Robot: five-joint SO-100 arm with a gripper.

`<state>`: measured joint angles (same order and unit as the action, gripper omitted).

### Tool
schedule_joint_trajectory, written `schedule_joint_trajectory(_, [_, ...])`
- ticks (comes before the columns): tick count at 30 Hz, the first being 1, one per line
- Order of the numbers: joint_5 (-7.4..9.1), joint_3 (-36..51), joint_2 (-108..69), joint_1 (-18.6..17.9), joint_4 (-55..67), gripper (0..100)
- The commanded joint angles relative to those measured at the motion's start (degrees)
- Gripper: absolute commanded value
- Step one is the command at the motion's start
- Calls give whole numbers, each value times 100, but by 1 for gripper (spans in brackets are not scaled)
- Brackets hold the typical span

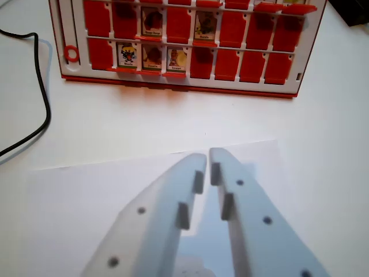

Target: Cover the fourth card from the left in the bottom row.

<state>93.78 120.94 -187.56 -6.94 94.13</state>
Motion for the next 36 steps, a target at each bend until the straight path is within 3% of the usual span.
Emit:
schedule_joint_trajectory(1, [79,53,114,-123,-88,0])
schedule_joint_trajectory(10, [-220,264,1354,132,-527,0])
schedule_joint_trajectory(17, [272,1512,1758,-123,-2145,0])
schedule_joint_trajectory(19, [281,1793,1828,-26,-2426,0])
schedule_joint_trajectory(23, [114,2057,2127,272,-2856,0])
schedule_joint_trajectory(27, [167,2461,2408,369,-3560,0])
schedule_joint_trajectory(31, [360,2944,2531,396,-4263,0])
schedule_joint_trajectory(36, [360,3103,3094,431,-4939,0])
